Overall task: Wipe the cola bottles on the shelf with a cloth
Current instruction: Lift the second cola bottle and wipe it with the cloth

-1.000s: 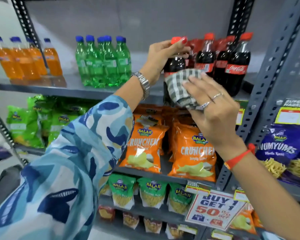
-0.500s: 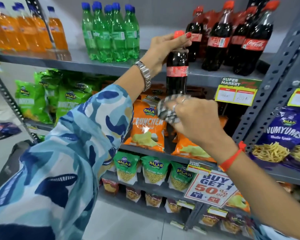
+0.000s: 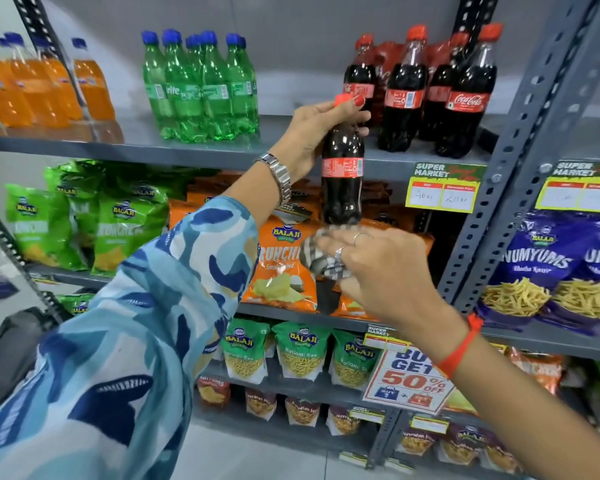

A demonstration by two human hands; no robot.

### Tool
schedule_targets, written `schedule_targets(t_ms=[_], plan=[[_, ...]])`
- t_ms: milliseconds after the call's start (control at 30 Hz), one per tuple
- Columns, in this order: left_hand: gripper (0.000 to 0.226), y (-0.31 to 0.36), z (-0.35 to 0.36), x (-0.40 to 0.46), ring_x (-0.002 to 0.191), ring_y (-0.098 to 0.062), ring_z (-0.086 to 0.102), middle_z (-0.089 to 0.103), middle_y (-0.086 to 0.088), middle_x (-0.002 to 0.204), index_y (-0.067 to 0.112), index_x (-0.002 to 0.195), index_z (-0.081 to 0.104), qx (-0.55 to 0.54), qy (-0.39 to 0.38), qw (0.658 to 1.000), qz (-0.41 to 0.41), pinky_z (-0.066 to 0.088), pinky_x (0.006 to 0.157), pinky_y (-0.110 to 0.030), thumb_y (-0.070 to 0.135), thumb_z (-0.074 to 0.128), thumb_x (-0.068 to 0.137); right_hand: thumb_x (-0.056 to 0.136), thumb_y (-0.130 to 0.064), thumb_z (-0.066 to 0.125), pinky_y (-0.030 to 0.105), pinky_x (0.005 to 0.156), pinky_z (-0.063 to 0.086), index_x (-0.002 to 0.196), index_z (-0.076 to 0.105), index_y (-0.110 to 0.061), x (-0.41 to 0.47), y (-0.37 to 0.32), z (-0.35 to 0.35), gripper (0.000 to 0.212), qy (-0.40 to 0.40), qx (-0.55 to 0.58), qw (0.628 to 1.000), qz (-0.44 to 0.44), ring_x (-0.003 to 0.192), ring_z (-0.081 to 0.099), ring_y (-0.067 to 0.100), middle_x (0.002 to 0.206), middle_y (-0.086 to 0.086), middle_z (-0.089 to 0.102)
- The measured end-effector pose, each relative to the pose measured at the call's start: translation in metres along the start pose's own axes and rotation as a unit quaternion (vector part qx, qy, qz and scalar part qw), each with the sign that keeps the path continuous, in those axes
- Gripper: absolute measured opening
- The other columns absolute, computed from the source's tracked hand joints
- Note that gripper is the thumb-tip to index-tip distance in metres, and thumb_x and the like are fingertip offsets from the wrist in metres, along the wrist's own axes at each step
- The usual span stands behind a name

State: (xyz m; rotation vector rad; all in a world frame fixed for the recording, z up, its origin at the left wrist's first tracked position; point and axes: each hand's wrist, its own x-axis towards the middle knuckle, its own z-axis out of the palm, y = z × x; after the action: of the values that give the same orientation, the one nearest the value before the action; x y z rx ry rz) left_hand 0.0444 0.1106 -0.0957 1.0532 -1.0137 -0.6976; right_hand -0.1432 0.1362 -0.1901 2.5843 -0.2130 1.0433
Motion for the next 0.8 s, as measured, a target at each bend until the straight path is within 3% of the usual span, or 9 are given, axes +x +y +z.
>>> schedule_targets(t_ms=[100, 167, 233, 300, 367, 500, 600, 700, 800], plan=[[0.007, -0.001, 0.008, -0.004, 0.077, -0.022, 0.069, 0.074, -0.007, 0.083, 0.01, 0.083, 0.067, -0.035, -0.029, 0.999, 0.01, 0.053, 0.085, -0.037, 0.014, 0.061, 0.084, 0.06, -0.016, 0.067, 0.025, 0.061, 0.051, 0.105, 0.074, -0.024, 0.013, 0.012, -0.02, 0.046, 0.113, -0.003, 0.992, 0.048, 0.085, 0.071, 0.02, 0.099, 0.0, 0.075], [0.01, 0.0, 0.016, -0.006, 0.074, -0.021, 0.068, 0.073, -0.007, 0.08, 0.008, 0.083, 0.065, -0.067, -0.045, 0.997, 0.013, 0.054, 0.083, -0.036, 0.011, 0.057, 0.087, 0.06, -0.011, 0.063, 0.026, 0.068, 0.051, 0.108, 0.073, -0.023, 0.02, 0.019, -0.026, 0.05, 0.12, -0.024, 0.989, 0.078, 0.093, 0.07, 0.02, 0.107, 0.0, 0.073], [0.01, 0.001, 0.019, -0.006, 0.074, -0.022, 0.068, 0.073, -0.008, 0.08, 0.006, 0.087, 0.064, -0.096, -0.057, 0.994, 0.018, 0.053, 0.084, -0.036, 0.01, 0.055, 0.088, 0.057, -0.013, 0.065, 0.023, 0.063, 0.049, 0.103, 0.075, -0.024, 0.016, 0.018, -0.021, 0.048, 0.085, -0.031, 0.993, 0.081, 0.085, 0.071, 0.019, 0.101, -0.002, 0.074], [0.01, 0.001, 0.018, -0.004, 0.075, -0.022, 0.067, 0.072, -0.009, 0.083, 0.004, 0.091, 0.064, -0.101, -0.064, 0.993, 0.021, 0.051, 0.088, -0.037, 0.01, 0.057, 0.086, 0.056, -0.024, 0.074, 0.021, 0.049, 0.045, 0.092, 0.077, -0.026, 0.005, 0.01, -0.017, 0.036, 0.047, -0.008, 0.997, 0.069, 0.066, 0.069, 0.018, 0.08, -0.005, 0.075], [0.011, 0.0, 0.018, -0.004, 0.075, -0.022, 0.067, 0.072, -0.01, 0.085, 0.004, 0.093, 0.063, -0.103, -0.068, 0.992, 0.017, 0.05, 0.089, -0.038, 0.01, 0.057, 0.086, 0.057, -0.033, 0.078, 0.021, 0.042, 0.043, 0.089, 0.077, -0.026, -0.002, 0.004, -0.021, 0.033, 0.051, 0.028, 0.996, 0.064, 0.057, 0.067, 0.019, 0.072, -0.005, 0.073], [0.012, -0.001, 0.027, -0.006, 0.075, -0.022, 0.068, 0.072, -0.01, 0.084, 0.003, 0.093, 0.062, -0.112, -0.071, 0.991, 0.012, 0.052, 0.087, -0.038, 0.011, 0.055, 0.087, 0.07, -0.022, 0.069, 0.023, 0.061, 0.047, 0.105, 0.075, -0.024, 0.014, 0.016, -0.037, 0.036, 0.164, 0.002, 0.981, 0.1, 0.084, 0.071, 0.017, 0.102, -0.006, 0.074], [0.012, -0.003, 0.032, -0.006, 0.075, -0.021, 0.068, 0.072, -0.008, 0.083, 0.003, 0.092, 0.062, -0.112, -0.078, 0.991, 0.016, 0.054, 0.082, -0.035, 0.01, 0.054, 0.087, 0.06, -0.014, 0.064, 0.023, 0.063, 0.05, 0.104, 0.075, -0.025, 0.012, 0.022, -0.027, 0.046, 0.103, -0.032, 0.989, 0.105, 0.089, 0.07, 0.018, 0.103, -0.004, 0.074], [0.01, -0.005, 0.028, -0.005, 0.074, -0.02, 0.068, 0.072, -0.008, 0.082, 0.005, 0.091, 0.061, -0.127, -0.078, 0.989, 0.014, 0.054, 0.081, -0.033, 0.009, 0.053, 0.087, 0.05, -0.019, 0.065, 0.016, 0.047, 0.041, 0.094, 0.077, -0.028, -0.013, 0.013, -0.012, 0.047, 0.018, -0.004, 0.998, 0.055, 0.069, 0.07, 0.014, 0.091, -0.01, 0.075], [0.01, -0.007, 0.025, -0.003, 0.075, -0.02, 0.067, 0.072, -0.007, 0.084, 0.007, 0.091, 0.059, -0.142, -0.091, 0.986, 0.0, 0.054, 0.083, -0.033, 0.012, 0.051, 0.088, 0.052, -0.021, 0.067, 0.016, 0.045, 0.04, 0.096, 0.077, -0.026, -0.021, 0.012, -0.019, 0.045, 0.038, 0.039, 0.997, 0.046, 0.067, 0.07, 0.013, 0.092, -0.009, 0.075]])
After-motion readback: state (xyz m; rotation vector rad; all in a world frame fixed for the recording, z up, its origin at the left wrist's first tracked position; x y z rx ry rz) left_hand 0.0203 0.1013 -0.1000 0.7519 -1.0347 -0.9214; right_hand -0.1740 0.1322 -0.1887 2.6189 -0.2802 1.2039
